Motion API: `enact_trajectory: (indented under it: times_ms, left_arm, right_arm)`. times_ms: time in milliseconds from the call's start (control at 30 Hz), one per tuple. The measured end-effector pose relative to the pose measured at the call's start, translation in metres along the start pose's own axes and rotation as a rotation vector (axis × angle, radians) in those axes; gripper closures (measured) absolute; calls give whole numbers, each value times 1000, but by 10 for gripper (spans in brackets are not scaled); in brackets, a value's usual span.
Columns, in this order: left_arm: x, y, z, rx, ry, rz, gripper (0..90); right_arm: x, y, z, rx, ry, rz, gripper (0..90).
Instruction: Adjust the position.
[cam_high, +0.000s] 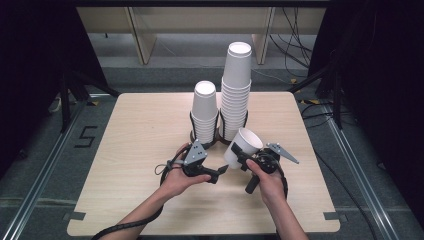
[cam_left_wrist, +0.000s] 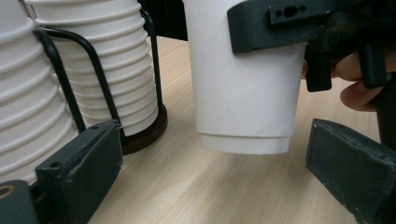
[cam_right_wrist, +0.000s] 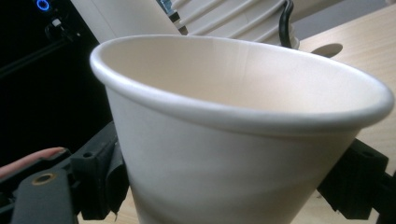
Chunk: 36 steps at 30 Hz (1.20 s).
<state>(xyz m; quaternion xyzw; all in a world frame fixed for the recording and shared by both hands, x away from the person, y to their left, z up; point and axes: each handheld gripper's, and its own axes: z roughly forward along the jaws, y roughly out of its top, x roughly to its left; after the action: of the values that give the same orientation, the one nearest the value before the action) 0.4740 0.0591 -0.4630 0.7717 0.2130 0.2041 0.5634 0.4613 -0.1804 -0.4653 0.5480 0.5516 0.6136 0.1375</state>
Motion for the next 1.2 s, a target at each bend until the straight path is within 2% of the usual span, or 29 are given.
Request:
enact_trajectory:
  times_ms: [33, 67, 100, 133, 167, 200, 233, 267, 300, 333, 433, 467, 500, 600, 633, 733, 767, 800, 833, 867, 900, 933, 1000, 1033, 1067, 1100, 1133, 1167, 1200]
  left_arm:
    - [1, 0, -2, 8, -1, -5, 26]
    - [1, 0, -3, 12, 0, -12, 24]
    - [0, -1, -5, 13, 0, -38, 22]
    - [0, -1, -6, 19, 0, -45, 20]
    - [0, -2, -7, 21, 1, -60, 19]
    - [0, -2, -8, 17, -1, -74, 19]
    - [0, -2, -9, 20, -1, -77, 19]
    - [0, -3, -10, 19, 0, -82, 19]
    - [1, -3, -10, 10, -4, -85, 18]
    - [1, -3, -11, 17, -4, -86, 19]
    - [2, -4, -13, 24, -3, -99, 17]
    - [2, -4, -14, 28, -6, -111, 17]
    - [2, -4, -14, 19, -8, -116, 16]
    - [3, -3, -16, 22, -6, -126, 15]
    - [3, -3, -16, 18, -10, -130, 15]
    - [4, -2, -18, 21, -7, -127, 15]
    - [4, -3, -18, 10, -13, -129, 15]
    - [3, -2, -20, 19, -6, -129, 15]
    - [4, -2, -20, 13, -7, -131, 15]
    - [4, -2, -21, 15, -7, -129, 15]
    - [4, -2, -22, 17, -5, -128, 15]
    - [5, -2, -22, 17, -5, -128, 15]
    - [5, -2, -23, 17, -6, -129, 16]
    - [6, -2, -24, 18, -4, -128, 15]
    - [6, -2, -24, 17, -3, -133, 16]
    - [6, -2, -25, 16, -4, -136, 16]
    - [6, -2, -25, 12, -5, -138, 16]
    - [7, -2, -25, 4, -7, -142, 16]
    - [7, -1, -27, 9, -4, -144, 15]
  right_arm:
    - [0, 0, 0, 0, -1, -12, 160]
    - [4, 0, -1, 8, 8, 28, 160]
    - [5, 0, -1, 15, 2, 19, 160]
    - [5, 0, -1, 10, -2, -1, 160]
    - [6, 0, -2, 14, 2, -1, 160]
    - [3, 0, -1, -4, -10, -79, 160]
    - [2, 0, -1, -10, -9, -118, 160]
    - [3, 0, -1, -5, -19, -132, 160]
    - [5, -1, -1, 0, -19, -112, 160]
    - [4, 0, -1, -2, -25, -152, 160]
    - [4, -1, -2, -10, -40, -230, 159]
    - [6, -2, -2, -5, -51, -222, 160]
    - [4, -2, -2, -7, -44, -265, 160]
    - [6, -2, -3, -6, -65, -320, 160]
    - [7, -3, -2, -11, -52, -342, 159]
    - [10, -4, -3, -14, -62, -376, 159]
    - [10, -4, -3, -13, -65, -396, 159]
    - [10, -4, -3, -14, -65, -422, 159]
    - [11, -5, -3, -12, -66, -413, 159]
    - [10, -5, -4, -14, -71, -445, 159]
    - [12, -6, -4, -17, -75, -424, 159]
    - [11, -5, -5, -15, -77, -458, 159]
    - [13, -6, -4, -25, -77, -456, 159]
    - [12, -5, -5, -16, -81, -481, 159]
    - [12, -6, -4, -22, -62, -500, 160]
    - [12, -6, -4, -20, -78, -532, 159]
    - [13, -6, -4, -31, -74, -536, 159]
    - [14, -7, -4, -16, -68, -544, 160]
    - [14, -8, -4, -17, -79, -563, 159]
